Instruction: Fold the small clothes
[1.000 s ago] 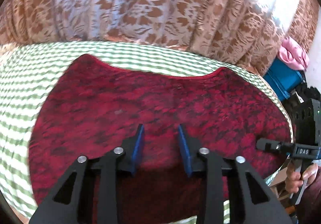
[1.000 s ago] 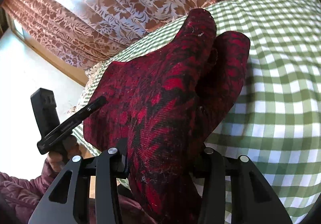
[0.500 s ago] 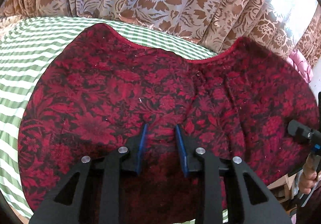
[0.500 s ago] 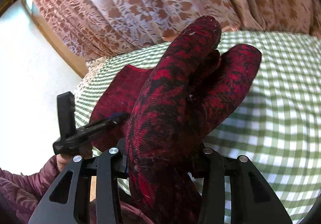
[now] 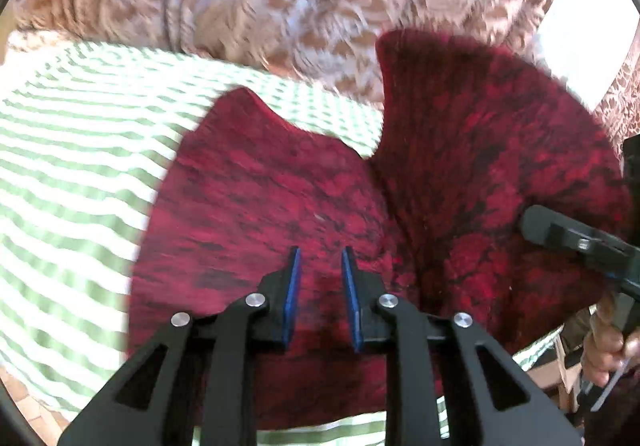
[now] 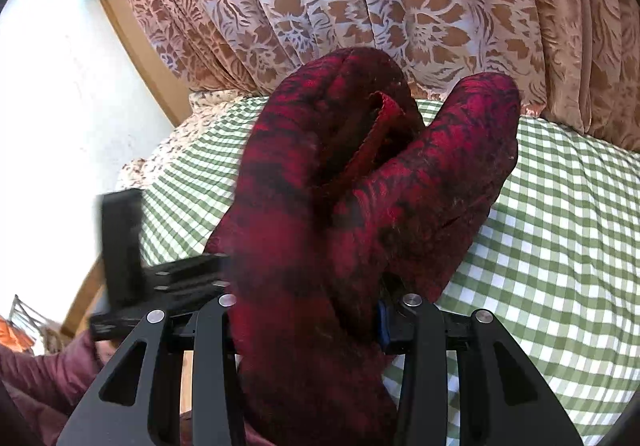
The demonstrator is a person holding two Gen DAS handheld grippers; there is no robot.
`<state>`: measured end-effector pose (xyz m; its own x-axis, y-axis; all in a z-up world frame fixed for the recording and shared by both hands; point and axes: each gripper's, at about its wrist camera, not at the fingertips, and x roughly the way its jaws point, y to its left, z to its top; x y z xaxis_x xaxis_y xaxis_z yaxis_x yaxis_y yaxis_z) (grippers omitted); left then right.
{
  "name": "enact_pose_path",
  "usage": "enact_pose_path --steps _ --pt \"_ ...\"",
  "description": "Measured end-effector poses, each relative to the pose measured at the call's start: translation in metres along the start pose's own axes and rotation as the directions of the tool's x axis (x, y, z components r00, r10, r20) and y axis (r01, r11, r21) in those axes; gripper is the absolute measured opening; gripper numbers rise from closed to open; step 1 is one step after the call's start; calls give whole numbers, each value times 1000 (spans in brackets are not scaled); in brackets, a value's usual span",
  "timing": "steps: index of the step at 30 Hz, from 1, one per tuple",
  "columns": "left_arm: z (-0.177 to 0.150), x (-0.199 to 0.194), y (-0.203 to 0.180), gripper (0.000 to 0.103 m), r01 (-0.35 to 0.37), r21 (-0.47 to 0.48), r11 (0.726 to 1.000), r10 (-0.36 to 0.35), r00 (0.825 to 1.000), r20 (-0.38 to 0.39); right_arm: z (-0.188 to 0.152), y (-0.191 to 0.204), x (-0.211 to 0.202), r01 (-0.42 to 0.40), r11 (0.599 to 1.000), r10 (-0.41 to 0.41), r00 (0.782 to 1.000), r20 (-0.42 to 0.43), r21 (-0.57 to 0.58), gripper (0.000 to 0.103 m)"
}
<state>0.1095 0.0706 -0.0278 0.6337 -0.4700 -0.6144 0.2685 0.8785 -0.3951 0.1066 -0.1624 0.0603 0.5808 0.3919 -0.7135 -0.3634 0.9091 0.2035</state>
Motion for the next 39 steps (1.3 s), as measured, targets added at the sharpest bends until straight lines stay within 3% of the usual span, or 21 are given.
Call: enact_pose_path --steps 6,12,18,21,25,31,32,35,39 --pt "-13 -13 54 14 -43 -79 996 40 998 -42 6 27 18 44 995 -46 999 -21 -84 39" --pt "-21 -20 78 14 45 -175 984 -52 998 -38 8 62 38 73 979 -83 996 -45 -189 39" --pt "-10 -35 99 14 126 -251 960 -127 992 12 8 99 62 132 953 -146 989 -32 -271 39" --pt "0 -44 109 14 177 -268 947 -170 984 50 0 120 80 161 925 -180 983 -25 -345 39" --pt "13 -50 116 14 250 -282 926 -238 968 76 -24 148 105 224 845 -253 967 6 -486 39" --pt "40 -46 112 37 340 -262 903 -329 941 86 -50 167 122 305 726 -318 944 93 -616 54" --pt "48 -45 106 41 347 -231 909 -339 938 74 -52 169 123 318 708 -325 939 108 -630 54" --pt "65 -30 90 47 302 -169 938 -304 952 13 -58 172 123 347 670 -336 930 149 -656 54" --pt "79 -1 74 47 266 -111 958 -277 955 -105 -66 173 122 370 635 -340 922 185 -678 54"
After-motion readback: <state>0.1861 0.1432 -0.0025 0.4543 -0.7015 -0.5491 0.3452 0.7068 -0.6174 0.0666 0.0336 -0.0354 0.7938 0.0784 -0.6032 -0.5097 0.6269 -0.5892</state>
